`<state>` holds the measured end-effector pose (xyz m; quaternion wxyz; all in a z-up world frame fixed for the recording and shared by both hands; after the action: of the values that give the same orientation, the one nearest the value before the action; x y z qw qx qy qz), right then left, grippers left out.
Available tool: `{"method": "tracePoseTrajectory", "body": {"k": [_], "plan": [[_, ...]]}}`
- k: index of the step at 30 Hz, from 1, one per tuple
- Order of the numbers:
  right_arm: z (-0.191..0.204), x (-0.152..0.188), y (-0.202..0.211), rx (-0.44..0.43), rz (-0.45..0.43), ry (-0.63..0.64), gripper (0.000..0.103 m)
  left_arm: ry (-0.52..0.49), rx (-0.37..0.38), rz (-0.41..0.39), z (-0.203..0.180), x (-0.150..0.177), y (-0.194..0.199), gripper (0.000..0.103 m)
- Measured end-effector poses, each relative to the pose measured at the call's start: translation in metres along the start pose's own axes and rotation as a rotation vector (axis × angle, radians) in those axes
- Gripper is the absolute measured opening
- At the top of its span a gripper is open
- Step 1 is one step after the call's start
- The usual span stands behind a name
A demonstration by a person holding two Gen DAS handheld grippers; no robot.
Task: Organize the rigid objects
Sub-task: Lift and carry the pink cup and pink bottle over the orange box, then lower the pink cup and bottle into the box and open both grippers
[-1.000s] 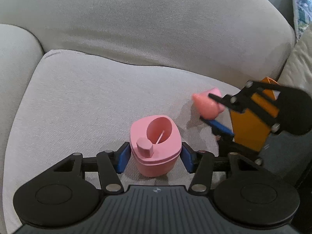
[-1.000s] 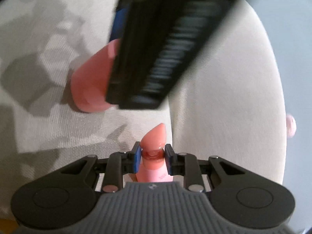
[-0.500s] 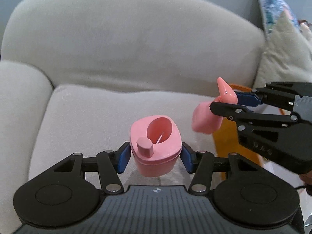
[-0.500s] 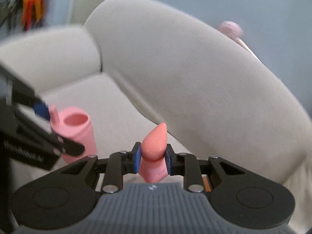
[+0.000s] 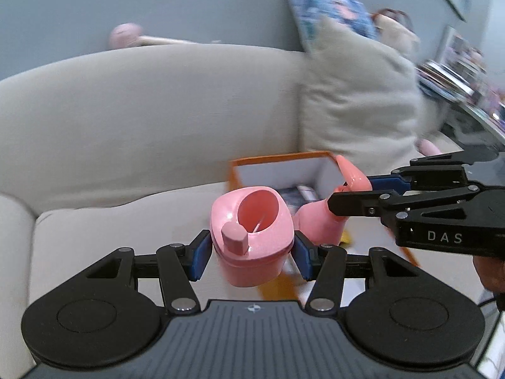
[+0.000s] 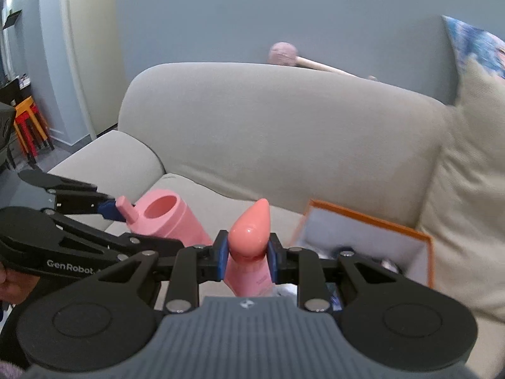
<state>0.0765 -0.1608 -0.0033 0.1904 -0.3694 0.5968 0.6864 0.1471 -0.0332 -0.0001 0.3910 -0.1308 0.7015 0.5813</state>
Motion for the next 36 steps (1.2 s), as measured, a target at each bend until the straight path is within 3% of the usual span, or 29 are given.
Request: {"method": "tracePoseTrajectory", "body": {"k": [9,15,27,32,36], "plan": [[-0.067,0.073,0.047,0.115,0.112,-0.086,0.026,-0.159,0.132,0.056,-0.085,0.007,-0.032,0.062],[-0.099,0.113,0.026,0.107,0.169,-0.099,0.026,-0.351,0.179,0.104,-0.131,0.023,-0.073,0.062],[-0.148,0.127,-0.027,0.022,0.279,0.017,0.026,-0.588,0.253,0.123,-0.167,0.031,-0.140,0.062],[-0.156,0.136,-0.039,0.006,0.335,0.094,0.026,-0.614,0.283,0.116,-0.169,0.028,-0.152,0.062],[-0.156,0.136,-0.037,-0.021,0.336,0.137,0.026,-0.569,0.309,0.102,-0.165,0.025,-0.157,0.062]]}}
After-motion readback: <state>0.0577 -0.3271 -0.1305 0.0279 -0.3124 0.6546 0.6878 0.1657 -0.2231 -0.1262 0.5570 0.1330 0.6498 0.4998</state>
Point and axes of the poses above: each gripper's, at about its wrist camera, not at the fingertips, and y roughly against the way its jaws point, z to its left, x to its underside, the point moved 8 cm from there along -y, roughly the way its jaws point, and after that the axes turned 12 degrees about -x, right-handed, at the moved point
